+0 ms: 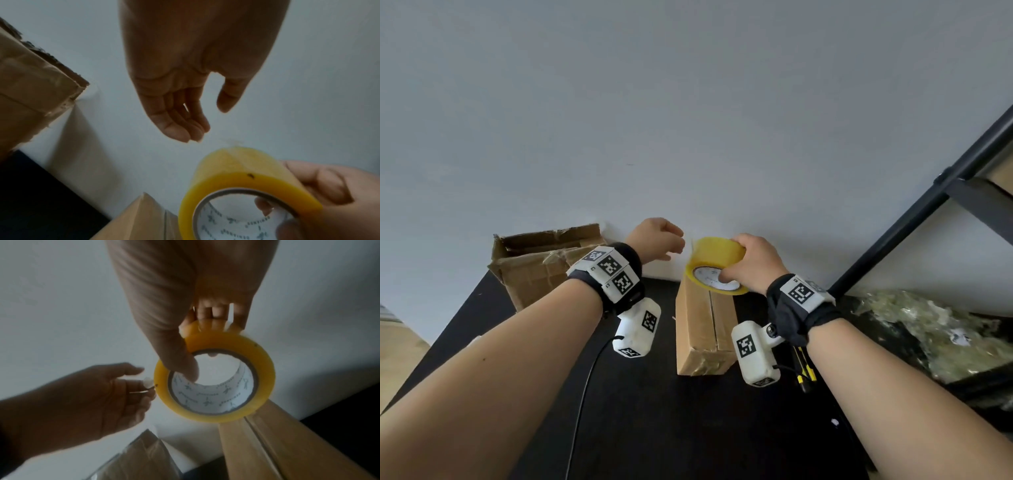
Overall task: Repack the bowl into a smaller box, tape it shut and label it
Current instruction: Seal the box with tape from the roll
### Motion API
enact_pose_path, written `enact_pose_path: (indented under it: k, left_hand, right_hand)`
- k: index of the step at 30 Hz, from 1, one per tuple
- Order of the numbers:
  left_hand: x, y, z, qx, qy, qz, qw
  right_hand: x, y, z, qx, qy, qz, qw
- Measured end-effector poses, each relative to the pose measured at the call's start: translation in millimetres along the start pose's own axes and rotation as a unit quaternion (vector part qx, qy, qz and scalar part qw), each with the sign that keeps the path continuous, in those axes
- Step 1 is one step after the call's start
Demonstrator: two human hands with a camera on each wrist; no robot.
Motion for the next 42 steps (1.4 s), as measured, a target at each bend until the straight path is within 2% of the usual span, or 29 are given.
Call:
enact_pose_path:
  k: [2,5,10,13,21,28,36,38,42]
  left_hand:
    - [-2.2,1.0,-2.0,-0.051,-0.011,0.056,0.997]
    - [-5.5,7.9,-15.7,-0.029,0.031,0.096,0.994]
    - [-7.4,15.3,-24.3,-0.068,0.063,0.054,0.994]
    - [-14.6,17.1,-22.5,-0.072,0.072,0.056,0.993]
    - [-30.1,20.8,-16.7,-0.037,-0.003,0.061,0.997]
    - [-57.9,30.6,-34.9,-0.072,-0.04,0.112,0.99]
    - [-83.8,39.9,-68.4,-0.099,-0.057,0.168,0.979]
    - [-87.9,46.4,-71.8,-0.097,-0.071,0.176,0.977]
    - [-90.3,59.0,-76.3,-0.071,-0.092,0.194,0.974]
  right_hand:
    - [-4.5,0.3,-0.2,-0.036,-0.009,0.005,0.999]
    - [-11.5,-2.3,-1.4,-0.043,-0.017,0.0,0.999]
    - [-19.3,-6.5,-3.5,-0.054,-0.012,0.002,0.998]
    - [-20.7,-8.9,-4.6,-0.066,-0.002,0.004,0.998]
    - [-23.4,5.9,-12.6,-0.102,0.078,0.083,0.988]
    - [-22.4,-19.0,-7.5,-0.175,0.152,0.121,0.965]
    - [-26.5,-58.6,-3.8,-0.091,0.21,0.141,0.963]
    - [-26.7,-68.9,-2.7,-0.064,0.211,0.138,0.966]
    - [-22.0,-86.8,-3.5,-0.1,0.19,0.133,0.968]
Point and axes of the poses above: each hand's wrist, its own x-axis towards the middle knuckle, its own z-axis out of the back of the hand, y = z × x, the point moved 6 cm from there along x, towards the middle knuckle, and after that the axes turned 3 degrees about -z, right-handed, at the moved point
